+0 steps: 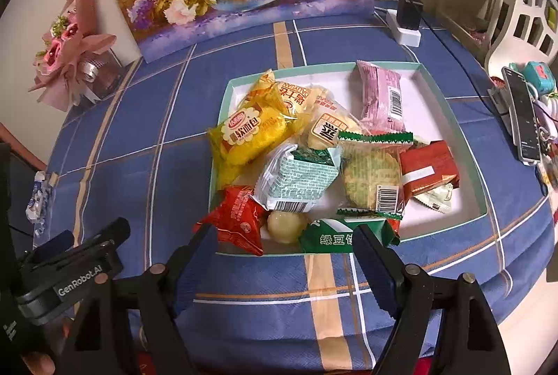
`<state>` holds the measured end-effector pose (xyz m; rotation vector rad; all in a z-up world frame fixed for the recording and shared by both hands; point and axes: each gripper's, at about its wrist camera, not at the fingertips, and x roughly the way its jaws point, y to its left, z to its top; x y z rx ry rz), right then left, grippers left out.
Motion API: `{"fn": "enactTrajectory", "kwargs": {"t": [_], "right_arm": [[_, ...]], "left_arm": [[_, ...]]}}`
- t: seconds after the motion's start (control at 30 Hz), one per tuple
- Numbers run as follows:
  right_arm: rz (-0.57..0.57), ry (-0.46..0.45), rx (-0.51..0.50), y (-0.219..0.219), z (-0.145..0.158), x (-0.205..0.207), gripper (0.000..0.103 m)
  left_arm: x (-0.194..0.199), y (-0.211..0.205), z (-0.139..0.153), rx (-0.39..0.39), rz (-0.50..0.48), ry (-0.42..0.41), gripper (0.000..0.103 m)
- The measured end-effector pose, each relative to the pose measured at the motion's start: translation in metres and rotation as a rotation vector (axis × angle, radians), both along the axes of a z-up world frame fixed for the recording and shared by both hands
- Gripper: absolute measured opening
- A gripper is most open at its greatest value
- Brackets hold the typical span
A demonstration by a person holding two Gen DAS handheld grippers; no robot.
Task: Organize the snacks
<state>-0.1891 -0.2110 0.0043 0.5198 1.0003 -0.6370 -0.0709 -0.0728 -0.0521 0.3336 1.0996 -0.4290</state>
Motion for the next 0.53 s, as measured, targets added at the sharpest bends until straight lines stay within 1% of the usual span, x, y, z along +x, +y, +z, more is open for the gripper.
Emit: {"fn": "enactTrajectory", "kwargs": {"t": [0.47, 0.53], "right_arm": [[0.000, 0.013, -0.011, -0.0004, -0.0033, -0.0014, 0.082], [0.000, 0.018, -0.012, 0.0002, -0.0041, -0.0012, 0.082]], "left_arm": [[0.0005, 0.0011, 0.0000, 0.007, 0.013, 0.006, 0.098], [-0.0009, 0.0027, 0.0043, -0.009, 0.014, -0.016, 0.098]]}}
